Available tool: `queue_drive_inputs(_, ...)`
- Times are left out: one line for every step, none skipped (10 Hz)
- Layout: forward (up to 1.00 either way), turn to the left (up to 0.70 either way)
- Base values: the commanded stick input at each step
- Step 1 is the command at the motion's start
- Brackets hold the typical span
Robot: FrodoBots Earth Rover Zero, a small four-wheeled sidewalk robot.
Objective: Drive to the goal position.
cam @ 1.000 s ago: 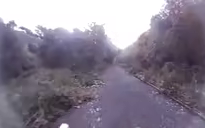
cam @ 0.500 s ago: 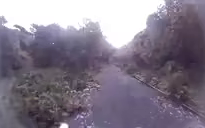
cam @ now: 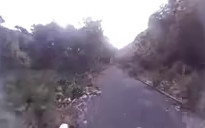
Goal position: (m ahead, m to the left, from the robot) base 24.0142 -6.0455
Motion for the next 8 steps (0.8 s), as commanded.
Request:
queue_drive_inputs(0.85,0.0)
queue_drive_inputs(0.85,0.0)
queue_drive_inputs(0.85,-0.13)
queue_drive_inputs(0.85,-0.34)
queue_drive_inputs(0.85,-0.34)
queue_drive_inputs(0.85,-0.34)
queue_drive_inputs(0.85,-0.34)
queue_drive_inputs(0.85,-0.33)
